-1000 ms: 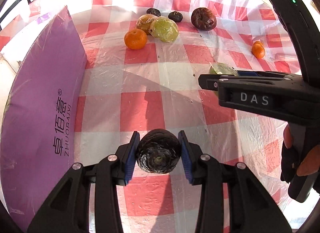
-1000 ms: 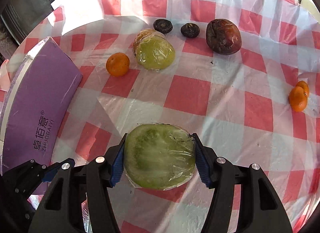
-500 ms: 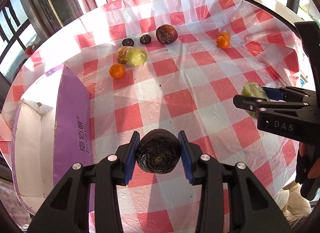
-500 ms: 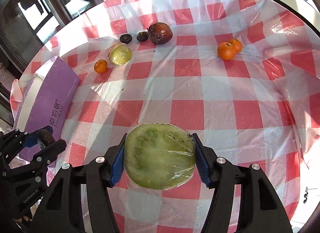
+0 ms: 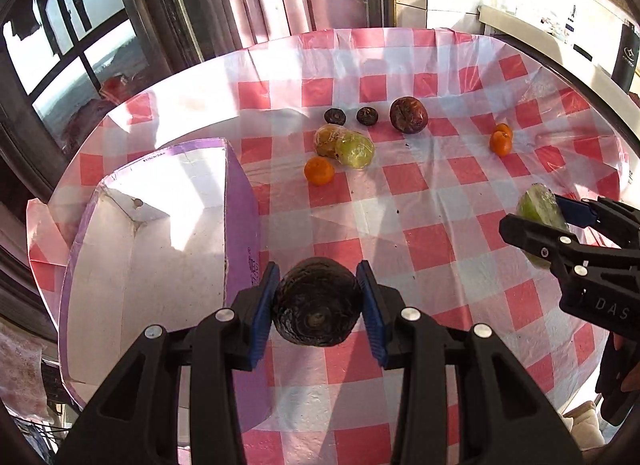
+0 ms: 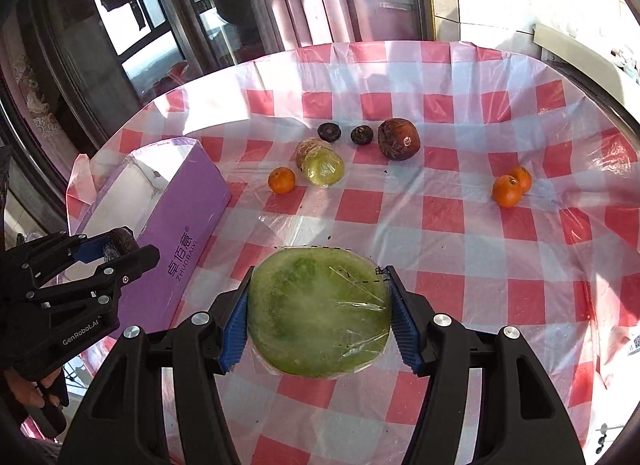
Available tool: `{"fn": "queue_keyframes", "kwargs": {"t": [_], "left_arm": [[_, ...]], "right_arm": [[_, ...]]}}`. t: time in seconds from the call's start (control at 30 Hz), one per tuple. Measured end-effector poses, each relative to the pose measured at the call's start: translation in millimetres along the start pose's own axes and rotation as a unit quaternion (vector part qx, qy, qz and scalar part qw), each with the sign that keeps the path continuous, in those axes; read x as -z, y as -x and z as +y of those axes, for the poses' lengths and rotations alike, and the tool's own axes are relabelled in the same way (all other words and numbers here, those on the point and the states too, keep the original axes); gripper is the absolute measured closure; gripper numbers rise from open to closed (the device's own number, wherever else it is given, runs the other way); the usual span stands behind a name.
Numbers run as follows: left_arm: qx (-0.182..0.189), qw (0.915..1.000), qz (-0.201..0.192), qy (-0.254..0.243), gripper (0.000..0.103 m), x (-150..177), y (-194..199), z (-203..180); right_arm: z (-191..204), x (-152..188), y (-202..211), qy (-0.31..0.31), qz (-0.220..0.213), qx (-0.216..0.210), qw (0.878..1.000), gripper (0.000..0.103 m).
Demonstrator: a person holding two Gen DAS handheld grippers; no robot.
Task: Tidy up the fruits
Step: 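Carry the dark fruit and green melon half over the white box with both tools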
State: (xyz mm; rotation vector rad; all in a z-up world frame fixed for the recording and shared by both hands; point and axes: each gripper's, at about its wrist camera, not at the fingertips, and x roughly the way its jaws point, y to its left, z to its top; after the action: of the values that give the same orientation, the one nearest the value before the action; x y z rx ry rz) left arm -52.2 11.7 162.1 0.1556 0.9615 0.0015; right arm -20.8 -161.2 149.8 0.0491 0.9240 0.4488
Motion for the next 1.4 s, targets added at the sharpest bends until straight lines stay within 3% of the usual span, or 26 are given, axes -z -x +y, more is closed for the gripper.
{"fn": "queue_keyframes", "kwargs": {"t": [0.2,0.47,0.63,0.9,1.17,1.33,1.4], "left_arm": [[-0.017,0.9998,0.001,0.01,0.063,10.7,1.6,52.9],[-0.012,0.9998,0.016,0.003,0.063,14.5,-14.7,127.4],[-0.005,0.9992,0.04,-0.004,0.063,27.6,-34.3,165.8],[0.002,0.9962,0.084,0.025,0.063,45.8,-72.8,226.6],[0.021,0.9914,0.124,0.036,0.063,63.1,-98.7,253.9],[0.051,0.9871,0.151,0.016,0.063,65.0,-105.5,246.0],[0.057,0.9852,0.161,0.01,0.063,67.5,-107.6,243.8]], "right_arm": [[56.1,-12.9,-25.2,0.02,0.007,-0.019,1.0,0.044],[133.6,-26.9,-46.9,0.035,-0.001,-0.025,0.999,0.044],[180.3,-28.4,-62.7,0.059,0.004,-0.032,0.998,0.044],[247.4,-17.4,-99.6,0.13,0.042,-0.026,0.99,0.044],[264.7,0.2,-139.8,0.14,0.112,0.019,0.984,0.043],[286.2,10.1,-154.0,0.193,0.129,0.06,0.971,0.043],[286.3,9.8,-155.3,0.188,0.13,0.071,0.971,0.043]]}}
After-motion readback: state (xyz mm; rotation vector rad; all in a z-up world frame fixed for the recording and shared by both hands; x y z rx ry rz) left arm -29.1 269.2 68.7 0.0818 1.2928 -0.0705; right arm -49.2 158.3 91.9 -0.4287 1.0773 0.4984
